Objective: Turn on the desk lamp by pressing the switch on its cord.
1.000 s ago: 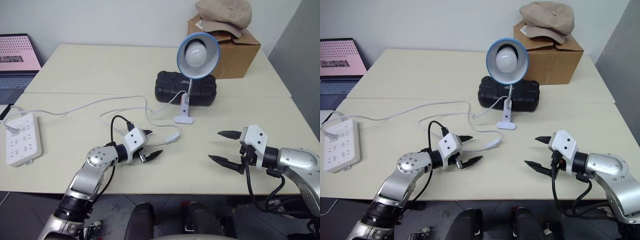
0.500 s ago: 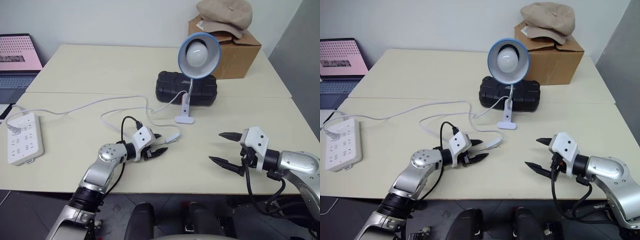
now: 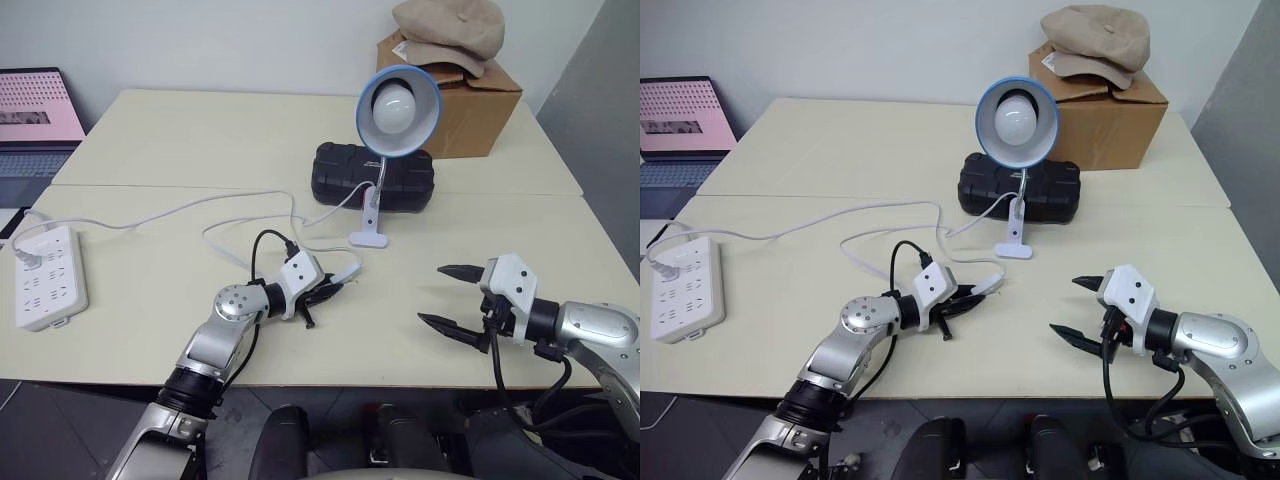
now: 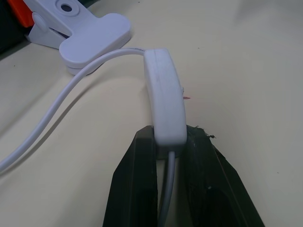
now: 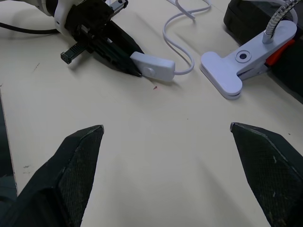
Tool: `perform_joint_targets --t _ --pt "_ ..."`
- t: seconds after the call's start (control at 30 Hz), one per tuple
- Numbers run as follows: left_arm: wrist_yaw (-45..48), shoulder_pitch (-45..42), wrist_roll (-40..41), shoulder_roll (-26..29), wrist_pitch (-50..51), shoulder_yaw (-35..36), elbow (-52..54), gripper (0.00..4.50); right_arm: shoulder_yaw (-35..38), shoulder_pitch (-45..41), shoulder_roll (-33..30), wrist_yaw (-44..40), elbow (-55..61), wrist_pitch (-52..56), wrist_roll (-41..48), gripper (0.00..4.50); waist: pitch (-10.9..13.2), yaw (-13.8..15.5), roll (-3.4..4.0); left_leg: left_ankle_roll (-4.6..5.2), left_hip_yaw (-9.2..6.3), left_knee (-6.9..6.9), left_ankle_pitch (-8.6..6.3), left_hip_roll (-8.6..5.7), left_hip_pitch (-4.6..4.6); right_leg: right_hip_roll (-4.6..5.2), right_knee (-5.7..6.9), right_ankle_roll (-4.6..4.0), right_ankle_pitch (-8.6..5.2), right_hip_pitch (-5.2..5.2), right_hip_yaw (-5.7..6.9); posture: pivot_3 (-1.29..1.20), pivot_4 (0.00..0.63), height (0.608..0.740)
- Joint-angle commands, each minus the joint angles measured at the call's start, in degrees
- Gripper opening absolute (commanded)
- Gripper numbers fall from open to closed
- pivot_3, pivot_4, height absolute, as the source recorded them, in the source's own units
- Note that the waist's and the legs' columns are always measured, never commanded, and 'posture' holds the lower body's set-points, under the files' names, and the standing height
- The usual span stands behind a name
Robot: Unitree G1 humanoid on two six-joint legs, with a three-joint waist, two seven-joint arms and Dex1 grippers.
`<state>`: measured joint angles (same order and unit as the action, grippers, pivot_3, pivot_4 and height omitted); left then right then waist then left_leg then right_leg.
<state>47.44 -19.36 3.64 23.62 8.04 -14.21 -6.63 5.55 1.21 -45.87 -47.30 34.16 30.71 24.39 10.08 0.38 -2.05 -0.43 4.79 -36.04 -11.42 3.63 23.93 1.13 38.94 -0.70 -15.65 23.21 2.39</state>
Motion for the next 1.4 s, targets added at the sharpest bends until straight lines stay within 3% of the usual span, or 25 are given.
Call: perform_joint_targets --t 0.03,0.23,0.37,0.67,0.97,1.3,1.4 --pt "2.96 0.76 2.00 3.01 1.17 1.86 4.36 0.40 0.03 -2.66 -1.01 -0.57 3.43 0.81 1.67 4.50 0.00 -0.26 -0.01 0.00 0.00 0.00 0.00 0.00 0.00 0.00 0.00 0.00 0.00 0.00 0.00 0.00 0.150 0.740" --pt "9.13 0.76 6.73 8.69 6.59 3.57 11.15 0.40 -4.08 -10.41 -0.71 -1.25 4.09 4.07 3.82 4.50 0.00 -0.51 0.00 0.00 -0.01 0.02 0.00 0.06 -0.01 -0.06 0.03 -0.01 0.00 0.06 -0.01 0.00 0.150 0.740" --pt "14.51 -0.09 9.96 13.92 10.05 4.75 15.36 0.40 -14.48 -23.24 2.44 -2.28 0.28 9.24 2.59 4.50 0.02 -0.55 -0.03 0.00 0.00 0.00 0.00 0.03 0.00 -0.02 0.01 -0.02 -0.01 0.04 -0.02 0.00 0.150 0.740" --pt "13.79 0.55 10.77 14.43 11.96 4.23 18.75 0.40 -31.30 -39.29 12.09 -6.36 -13.57 7.41 -5.37 4.50 0.02 -0.49 -0.02 0.00 0.06 0.02 0.00 0.05 0.14 -0.02 0.00 -0.09 -0.08 0.13 -0.01 0.00 0.150 0.740" --pt "12.99 1.05 10.64 14.00 12.26 3.75 19.92 0.40 -35.39 -42.10 14.11 -10.25 -20.49 3.37 -10.68 4.50 0.02 -0.46 -0.02 0.00 0.04 -0.01 0.00 0.06 0.16 -0.01 0.04 -0.09 -0.07 0.15 0.06 0.00 0.150 0.740" --pt "13.08 1.21 9.94 14.39 11.31 3.60 19.56 0.40 -35.20 -41.79 14.64 -11.59 -23.54 1.00 -13.78 4.50 0.02 -0.47 -0.02 0.00 0.04 -0.01 0.01 0.07 0.14 -0.02 0.07 -0.10 -0.07 0.15 0.06 0.00 0.150 0.740" --pt "13.14 1.28 9.70 14.57 10.98 3.61 19.54 0.40 -34.86 -41.61 14.75 -12.16 -24.56 0.06 -14.37 3.98 0.02 -0.47 -0.02 0.00 0.04 -0.01 0.01 0.07 0.14 -0.02 0.07 -0.10 -0.07 0.15 0.06 0.00 0.150 0.740"
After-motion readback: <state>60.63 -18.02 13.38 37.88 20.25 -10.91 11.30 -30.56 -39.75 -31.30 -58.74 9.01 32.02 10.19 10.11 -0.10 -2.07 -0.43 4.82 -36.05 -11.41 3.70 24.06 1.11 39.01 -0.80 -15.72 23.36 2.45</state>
